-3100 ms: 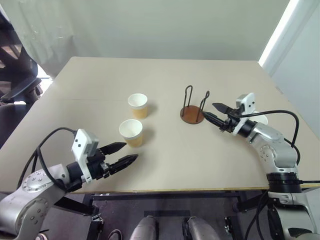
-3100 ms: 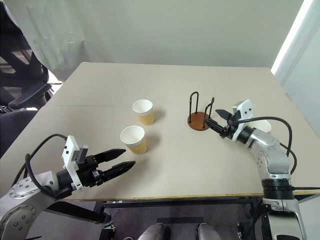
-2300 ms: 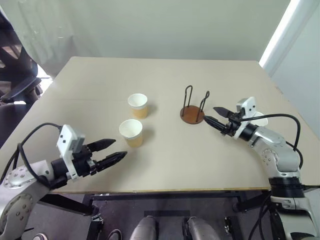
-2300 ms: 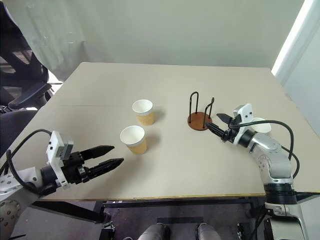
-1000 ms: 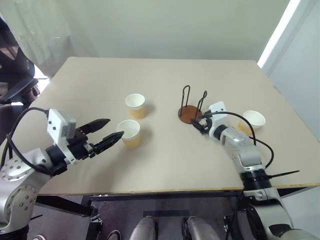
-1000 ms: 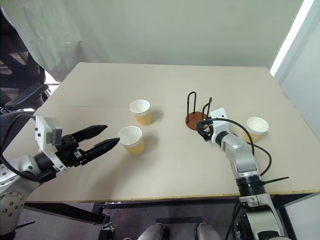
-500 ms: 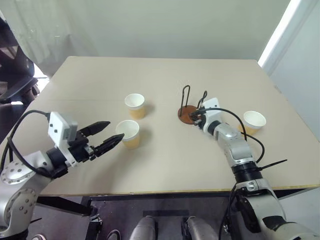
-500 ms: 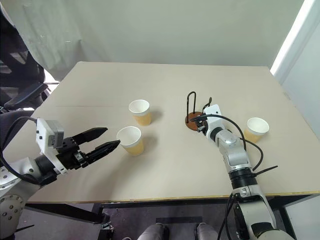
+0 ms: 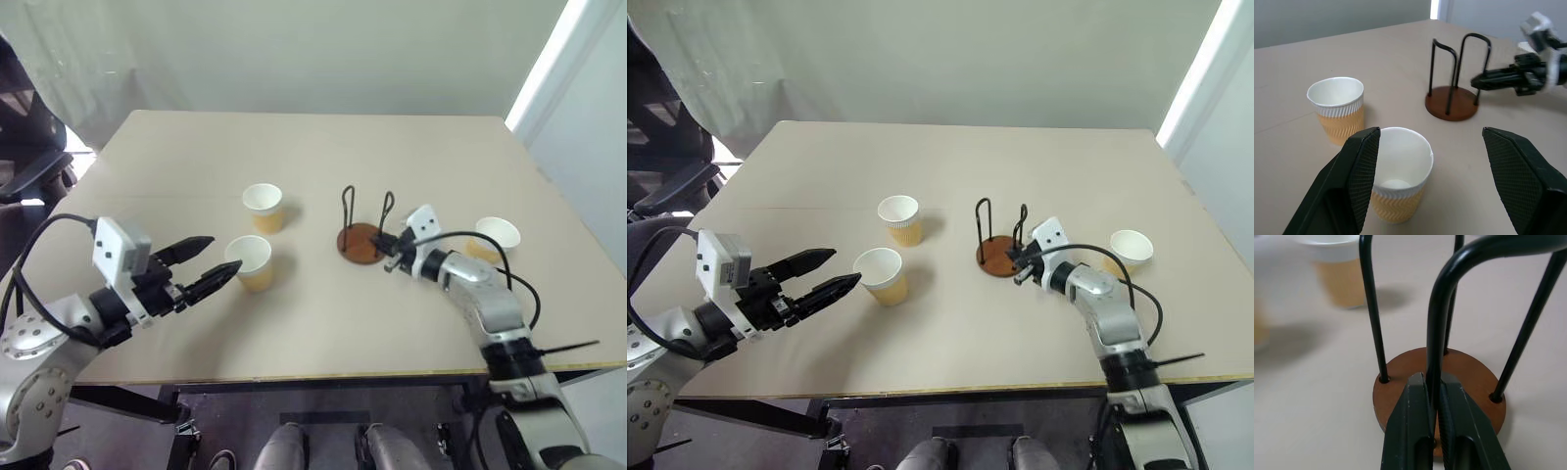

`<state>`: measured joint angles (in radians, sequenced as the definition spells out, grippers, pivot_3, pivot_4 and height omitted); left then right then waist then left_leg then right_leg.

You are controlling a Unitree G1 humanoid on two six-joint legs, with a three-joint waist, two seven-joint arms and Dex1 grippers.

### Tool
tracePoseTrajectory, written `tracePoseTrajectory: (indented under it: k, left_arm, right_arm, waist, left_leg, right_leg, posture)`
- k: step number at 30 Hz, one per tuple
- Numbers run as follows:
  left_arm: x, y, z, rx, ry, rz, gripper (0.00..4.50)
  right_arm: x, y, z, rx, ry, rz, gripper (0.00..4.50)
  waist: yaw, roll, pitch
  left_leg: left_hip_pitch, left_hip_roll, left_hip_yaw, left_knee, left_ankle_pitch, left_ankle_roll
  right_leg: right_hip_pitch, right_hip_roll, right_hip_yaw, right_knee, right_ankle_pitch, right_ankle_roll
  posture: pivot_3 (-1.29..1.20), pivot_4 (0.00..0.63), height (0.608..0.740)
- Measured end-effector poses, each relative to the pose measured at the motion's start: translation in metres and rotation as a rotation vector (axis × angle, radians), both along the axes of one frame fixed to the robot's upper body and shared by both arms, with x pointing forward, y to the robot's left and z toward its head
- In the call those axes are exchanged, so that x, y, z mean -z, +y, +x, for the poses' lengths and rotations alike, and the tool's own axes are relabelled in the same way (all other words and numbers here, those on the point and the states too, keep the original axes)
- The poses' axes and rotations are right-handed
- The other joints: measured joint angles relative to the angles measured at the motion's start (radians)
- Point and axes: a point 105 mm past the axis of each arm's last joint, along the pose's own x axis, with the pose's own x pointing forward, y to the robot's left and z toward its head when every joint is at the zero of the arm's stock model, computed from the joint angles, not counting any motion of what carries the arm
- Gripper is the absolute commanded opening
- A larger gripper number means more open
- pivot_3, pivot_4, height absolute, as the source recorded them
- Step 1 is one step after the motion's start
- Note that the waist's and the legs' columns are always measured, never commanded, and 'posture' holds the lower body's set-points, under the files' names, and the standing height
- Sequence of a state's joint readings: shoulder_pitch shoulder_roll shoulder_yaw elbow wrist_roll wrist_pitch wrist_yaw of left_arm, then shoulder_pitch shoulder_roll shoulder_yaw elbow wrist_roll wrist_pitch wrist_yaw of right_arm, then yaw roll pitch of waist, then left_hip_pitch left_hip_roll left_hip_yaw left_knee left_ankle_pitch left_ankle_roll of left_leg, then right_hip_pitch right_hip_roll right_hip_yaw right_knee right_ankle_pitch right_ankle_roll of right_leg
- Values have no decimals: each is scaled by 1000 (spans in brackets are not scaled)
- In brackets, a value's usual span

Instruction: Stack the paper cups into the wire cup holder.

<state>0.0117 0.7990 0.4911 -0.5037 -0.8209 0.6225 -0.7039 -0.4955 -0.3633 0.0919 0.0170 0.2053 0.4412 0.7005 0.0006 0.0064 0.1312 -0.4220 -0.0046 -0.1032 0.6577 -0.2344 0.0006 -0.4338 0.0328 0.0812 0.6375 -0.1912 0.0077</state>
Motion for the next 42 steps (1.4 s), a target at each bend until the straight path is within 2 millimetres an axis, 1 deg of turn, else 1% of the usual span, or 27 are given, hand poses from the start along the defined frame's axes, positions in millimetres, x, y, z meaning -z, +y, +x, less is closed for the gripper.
tracePoseTrajectory:
  k: [3,5,9,19,23,42]
  left_arm:
    - [0,-1,0,12,0,2,3583]
    - [-1,-1,0,16,-1,4,3583]
    - [-1,-1,0,21,0,8,3583]
    - [-1,0,0,30,16,18,3583]
    - [-1,0,1,29,19,20,3583]
    - [-1,-4,5,43,17,21,3583]
  right_arm:
    - [2,9,-25,-99,29,14,65]
    - [5,14,-41,-153,52,15,65]
    - [7,20,-56,-199,73,27,65]
    - [13,25,-61,-218,83,23,65]
    - [18,27,-64,-225,95,24,65]
    - [16,26,-63,-250,41,26,65]
  waist:
    - [-1,0,0]
    - [-1,0,0]
    - [-3,0,0]
    - [-4,-1,0]
    - [-3,-1,0]
    - [-3,-1,-1]
  left_leg:
    - [2,1,0,0,0,0]
    - [3,1,0,1,0,0]
    - [3,1,0,5,1,1]
    - [4,1,0,6,2,1]
    - [3,1,0,5,1,1]
    - [3,1,0,5,1,1]
  right_leg:
    - [1,1,0,0,0,0]
    - [3,1,0,0,-4,-6]
    - [5,2,0,1,-5,-8]
    - [5,2,1,1,-5,-7]
    - [5,2,1,1,-5,-7]
    - [5,2,1,0,-6,-7]
  posture:
    - [0,150,740]
    - [0,150,740]
    - [0,150,740]
    - [0,150,740]
    - [0,150,740]
    - [0,150,740]
